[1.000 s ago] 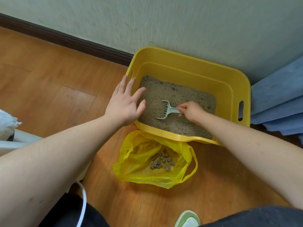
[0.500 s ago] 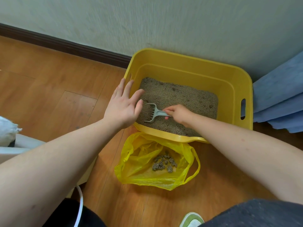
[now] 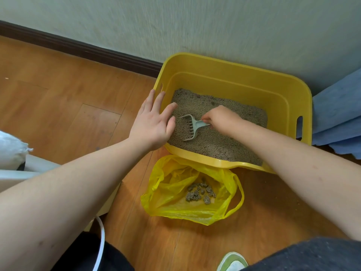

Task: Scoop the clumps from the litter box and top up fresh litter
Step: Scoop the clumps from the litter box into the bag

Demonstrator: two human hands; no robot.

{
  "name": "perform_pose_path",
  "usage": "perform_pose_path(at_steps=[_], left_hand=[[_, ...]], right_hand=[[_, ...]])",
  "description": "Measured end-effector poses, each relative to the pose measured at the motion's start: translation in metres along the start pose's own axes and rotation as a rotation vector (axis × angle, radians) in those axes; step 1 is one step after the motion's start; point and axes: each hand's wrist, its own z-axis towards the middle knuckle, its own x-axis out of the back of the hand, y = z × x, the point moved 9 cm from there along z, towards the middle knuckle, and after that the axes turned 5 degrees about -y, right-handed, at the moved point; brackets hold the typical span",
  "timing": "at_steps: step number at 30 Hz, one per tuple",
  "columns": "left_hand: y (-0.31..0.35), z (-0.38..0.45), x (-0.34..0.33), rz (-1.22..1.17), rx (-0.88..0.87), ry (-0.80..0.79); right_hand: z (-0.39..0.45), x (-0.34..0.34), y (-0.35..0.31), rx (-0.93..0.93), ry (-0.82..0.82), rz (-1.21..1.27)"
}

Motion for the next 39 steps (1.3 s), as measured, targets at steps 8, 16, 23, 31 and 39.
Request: perform_pose_path(at_steps=[8, 16, 23, 31, 39], left_hand=[[0.0, 0.001, -0.001, 0.009, -0.005, 0.007], [0.0, 0.001, -0.001, 0.003, 0.005, 0.002], [-0.004, 0.0, 0.001, -0.075, 0.031, 0.01], [-0.008, -0.003, 0.004, -0.195, 0.049, 0.048], [-0.009, -0.004, 0.005, -0.205, 0.057, 0.057]], right_hand=[[0.007, 0.019, -0.032, 0.151, -0.074, -0.034], [0.002, -0.028, 0.01, -0.082, -0.152, 0.554], [-0.004, -0.074, 0.022, -0.186, -0.179, 1.014], [-0.019, -0.063, 0.03, -0.126, -0.088, 1.005], [-0.045, -0.034, 0.061, -0.113, 0.078, 0.968]])
